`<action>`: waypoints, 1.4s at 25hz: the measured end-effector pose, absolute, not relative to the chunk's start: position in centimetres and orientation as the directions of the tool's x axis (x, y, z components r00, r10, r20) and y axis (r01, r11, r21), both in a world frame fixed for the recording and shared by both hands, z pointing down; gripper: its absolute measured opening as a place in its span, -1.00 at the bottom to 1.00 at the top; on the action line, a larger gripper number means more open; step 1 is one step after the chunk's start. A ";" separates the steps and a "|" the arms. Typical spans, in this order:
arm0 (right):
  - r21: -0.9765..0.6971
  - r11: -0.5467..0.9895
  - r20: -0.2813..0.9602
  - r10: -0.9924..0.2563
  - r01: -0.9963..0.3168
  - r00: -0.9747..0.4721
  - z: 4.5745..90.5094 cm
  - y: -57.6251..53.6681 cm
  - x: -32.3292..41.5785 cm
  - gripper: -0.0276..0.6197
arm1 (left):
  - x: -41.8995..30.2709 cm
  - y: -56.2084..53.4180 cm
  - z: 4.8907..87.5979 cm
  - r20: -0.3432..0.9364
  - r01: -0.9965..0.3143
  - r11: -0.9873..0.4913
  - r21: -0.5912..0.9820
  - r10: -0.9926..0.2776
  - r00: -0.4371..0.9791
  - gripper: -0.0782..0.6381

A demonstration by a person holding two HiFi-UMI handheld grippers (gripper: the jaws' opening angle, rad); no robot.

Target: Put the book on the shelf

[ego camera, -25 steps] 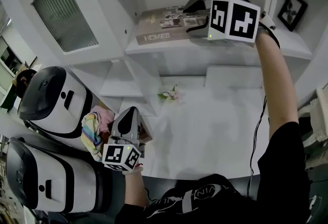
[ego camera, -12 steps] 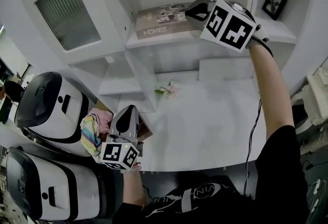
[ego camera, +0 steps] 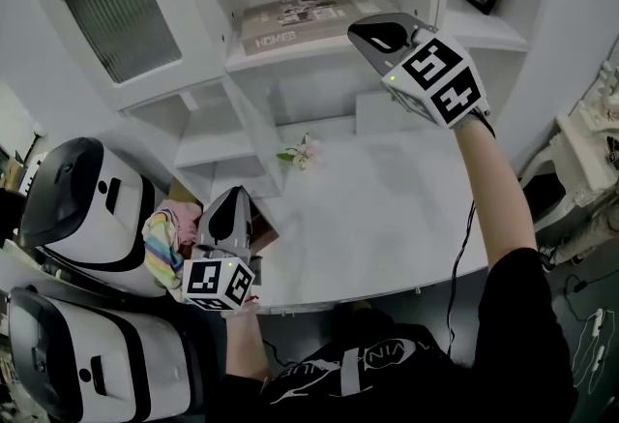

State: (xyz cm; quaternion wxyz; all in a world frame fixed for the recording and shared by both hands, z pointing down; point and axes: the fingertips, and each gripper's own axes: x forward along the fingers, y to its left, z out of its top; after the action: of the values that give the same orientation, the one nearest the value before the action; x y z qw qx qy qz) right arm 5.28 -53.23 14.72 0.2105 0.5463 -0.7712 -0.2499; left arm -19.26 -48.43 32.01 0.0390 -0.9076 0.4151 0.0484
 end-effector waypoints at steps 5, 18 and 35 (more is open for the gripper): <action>0.517 0.285 0.003 -0.944 -0.807 -0.331 16.9 -49.3 4.1 -0.90 | -19.7 -47.1 32.1 -0.119 -0.754 -0.655 -0.049 -0.746 0.656 -0.78; 0.225 0.312 -0.052 -0.942 -0.923 -0.331 25.7 -43.3 3.5 -0.90 | -20.8 -45.0 34.3 -0.095 -0.765 -0.637 -0.097 -0.759 0.644 -0.78; 0.016 0.186 -0.079 -0.979 -0.982 -0.186 35.7 -40.3 5.0 -0.90 | -22.7 -44.5 37.7 -0.085 -0.825 -0.545 -0.147 -0.824 0.560 -0.78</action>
State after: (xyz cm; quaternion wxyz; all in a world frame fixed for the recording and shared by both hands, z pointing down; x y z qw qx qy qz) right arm 5.02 -40.27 35.73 -0.0253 0.6373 -0.7695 -0.0315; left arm -22.66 -44.48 37.66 0.0852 -0.8790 0.4692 0.0027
